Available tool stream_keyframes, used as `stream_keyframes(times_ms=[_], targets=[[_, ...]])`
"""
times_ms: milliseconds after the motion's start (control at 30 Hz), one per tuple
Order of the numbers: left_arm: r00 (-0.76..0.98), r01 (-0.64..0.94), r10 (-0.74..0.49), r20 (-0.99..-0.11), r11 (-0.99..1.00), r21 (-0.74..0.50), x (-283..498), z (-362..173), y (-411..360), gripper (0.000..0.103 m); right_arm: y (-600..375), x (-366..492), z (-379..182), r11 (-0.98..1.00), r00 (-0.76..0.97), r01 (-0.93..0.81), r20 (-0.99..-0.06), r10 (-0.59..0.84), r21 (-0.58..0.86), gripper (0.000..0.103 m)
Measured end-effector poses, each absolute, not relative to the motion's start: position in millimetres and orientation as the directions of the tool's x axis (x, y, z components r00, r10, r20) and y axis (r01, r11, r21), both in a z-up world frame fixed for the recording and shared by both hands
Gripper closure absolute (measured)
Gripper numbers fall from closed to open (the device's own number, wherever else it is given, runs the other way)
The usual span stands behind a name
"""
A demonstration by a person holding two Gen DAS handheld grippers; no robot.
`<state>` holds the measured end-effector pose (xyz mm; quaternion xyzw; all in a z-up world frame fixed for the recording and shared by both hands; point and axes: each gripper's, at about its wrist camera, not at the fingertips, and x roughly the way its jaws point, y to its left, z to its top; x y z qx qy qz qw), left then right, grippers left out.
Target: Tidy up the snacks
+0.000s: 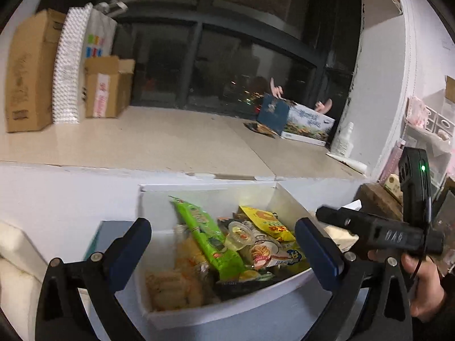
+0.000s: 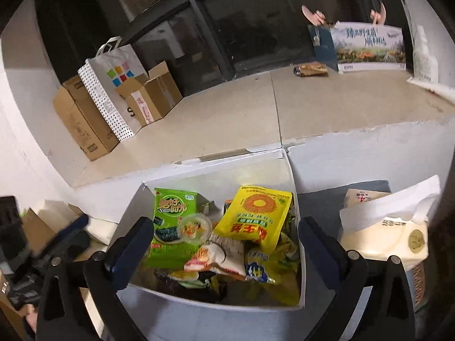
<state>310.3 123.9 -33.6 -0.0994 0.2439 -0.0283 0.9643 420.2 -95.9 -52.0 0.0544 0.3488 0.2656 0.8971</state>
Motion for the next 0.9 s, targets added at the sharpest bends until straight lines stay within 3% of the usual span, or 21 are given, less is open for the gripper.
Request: stream_keyframes(times_ms=[167,300,467,633,767,900], targets=[[0.935,-0.065,0.023,-0.354,0.992,-0.107,252.9,-15.7,117.4,0.0,-80.1,373.1,-37.6,0.859,0.687,-0.504,-0.562,0.46,0.087,0.0],[0.907,-0.143,0.114,-0.406,0.989,-0.042,223.1,-13.2,111.8,0.0,-82.2,326.8,-30.3,0.841,0.707,-0.541,-0.527,0.472,0.027,0.0],[0.877,-0.248,0.208,-0.432,0.968,-0.037,165.5,-14.8,102.2,0.0,-100.5,269.8,-22.7,0.839,0.692,-0.54,-0.535,0.485,0.062,0.0],[0.867,-0.141,0.057,-0.495,0.981,-0.135,115.5,-18.8,87.5,0.0,-132.8,201.3,-14.2,0.837,0.714,-0.543,-0.493,0.498,0.06,0.0],[0.854,-0.181,0.125,-0.505,0.981,-0.064,69.7,-11.5,56.2,0.0,-161.6,152.4,-9.4,0.827,0.709,-0.554,-0.466,0.529,0.097,0.0],[0.86,-0.106,0.048,-0.508,0.991,-0.086,35.7,-10.2,29.9,0.0,-183.1,118.2,-10.7,0.867,0.729,-0.49,-0.5,0.467,0.094,0.0]])
